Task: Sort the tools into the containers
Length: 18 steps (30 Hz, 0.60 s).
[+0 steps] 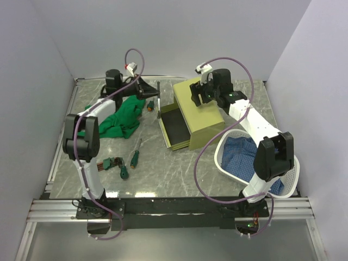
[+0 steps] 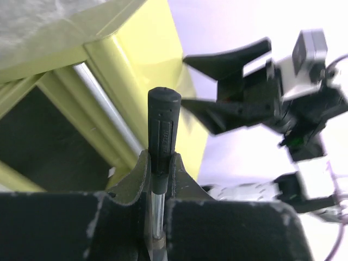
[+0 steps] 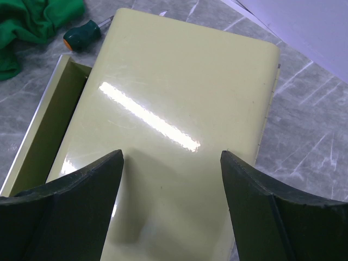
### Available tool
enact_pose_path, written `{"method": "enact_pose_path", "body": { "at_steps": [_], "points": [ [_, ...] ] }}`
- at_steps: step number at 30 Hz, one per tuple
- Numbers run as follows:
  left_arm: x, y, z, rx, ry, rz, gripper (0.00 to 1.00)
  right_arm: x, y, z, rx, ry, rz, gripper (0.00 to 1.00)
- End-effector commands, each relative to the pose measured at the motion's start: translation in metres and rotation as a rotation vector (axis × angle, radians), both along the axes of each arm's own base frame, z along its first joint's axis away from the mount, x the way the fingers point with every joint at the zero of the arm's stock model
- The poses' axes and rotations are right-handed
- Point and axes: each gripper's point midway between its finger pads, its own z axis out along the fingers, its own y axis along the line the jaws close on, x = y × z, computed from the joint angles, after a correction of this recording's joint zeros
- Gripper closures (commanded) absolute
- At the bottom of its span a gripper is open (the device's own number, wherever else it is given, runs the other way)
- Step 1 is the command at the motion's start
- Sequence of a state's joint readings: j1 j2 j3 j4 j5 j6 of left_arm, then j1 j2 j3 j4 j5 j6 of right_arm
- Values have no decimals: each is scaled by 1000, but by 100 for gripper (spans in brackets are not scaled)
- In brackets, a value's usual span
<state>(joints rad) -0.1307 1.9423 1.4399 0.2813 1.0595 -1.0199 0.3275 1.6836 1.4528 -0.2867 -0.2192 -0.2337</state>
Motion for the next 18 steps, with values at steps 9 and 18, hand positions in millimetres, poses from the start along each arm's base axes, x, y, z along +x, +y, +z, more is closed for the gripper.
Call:
{"method": "enact_pose_path", "body": {
  "at_steps": [9,18],
  "points": [
    [23,-55,-33,-90,210,77,99,-21,-37,-59,-121,225,-92,20],
    [18,-57,-99,30,432,157,99,-25,-39,-62,-123,230,-89,20]
  ]
}}
